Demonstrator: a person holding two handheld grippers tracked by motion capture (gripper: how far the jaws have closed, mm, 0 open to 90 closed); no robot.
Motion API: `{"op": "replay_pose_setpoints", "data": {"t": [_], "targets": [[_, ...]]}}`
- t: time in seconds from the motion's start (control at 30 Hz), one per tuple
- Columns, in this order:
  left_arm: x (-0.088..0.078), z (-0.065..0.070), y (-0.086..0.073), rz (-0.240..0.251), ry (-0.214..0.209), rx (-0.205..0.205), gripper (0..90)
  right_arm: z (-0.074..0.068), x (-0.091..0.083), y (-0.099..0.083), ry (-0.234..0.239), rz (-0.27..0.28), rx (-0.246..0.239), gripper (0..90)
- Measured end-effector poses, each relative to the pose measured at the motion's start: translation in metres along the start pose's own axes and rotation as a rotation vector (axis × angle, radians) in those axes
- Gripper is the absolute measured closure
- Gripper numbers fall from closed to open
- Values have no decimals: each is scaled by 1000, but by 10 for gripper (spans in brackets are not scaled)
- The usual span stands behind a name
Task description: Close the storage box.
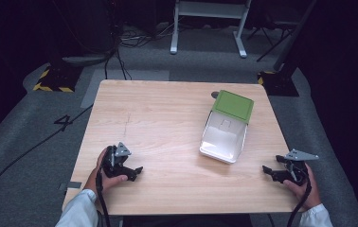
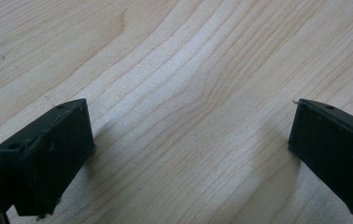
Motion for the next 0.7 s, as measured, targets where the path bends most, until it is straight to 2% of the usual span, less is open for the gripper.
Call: {"op": "replay_pose_setpoints", "data": {"t": [0.3, 0.4, 0.47, 0.53, 0.6, 0.63, 0.67, 0.7], "targets": [[0, 0, 0, 0, 1, -1, 2, 0, 0, 1, 12, -5, -9, 168], [0, 0, 0, 0, 1, -1, 2, 0, 0, 2, 21, -5, -17, 231], [0, 0, 0, 0, 2, 0, 2, 0, -2, 6, 27, 12, -21, 232], [0, 0, 0, 1, 2, 0, 2, -4, -8, 20, 74, 43, -5, 240], [0, 0, 0, 1, 1, 0, 2, -9, -15, 32, 97, 70, -27, 241], [0, 0, 0, 0, 1, 0, 2, -9, -15, 32, 97, 70, -27, 241], [0, 0, 0, 1, 2, 0, 2, -13, -23, 47, 113, 98, -47, 243], [0, 0, 0, 1, 1, 0, 2, -13, -23, 47, 113, 98, -47, 243]]}}
Point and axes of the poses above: each handheld gripper's, and its own axes: x roughly forward along the jaws, y roughly out of its top, z roughly to its right, the point moved 8 cm from there along x, roughly forward along the jaws, and after that the axes turned 15 degrees about -y, right-handed, at the moved point
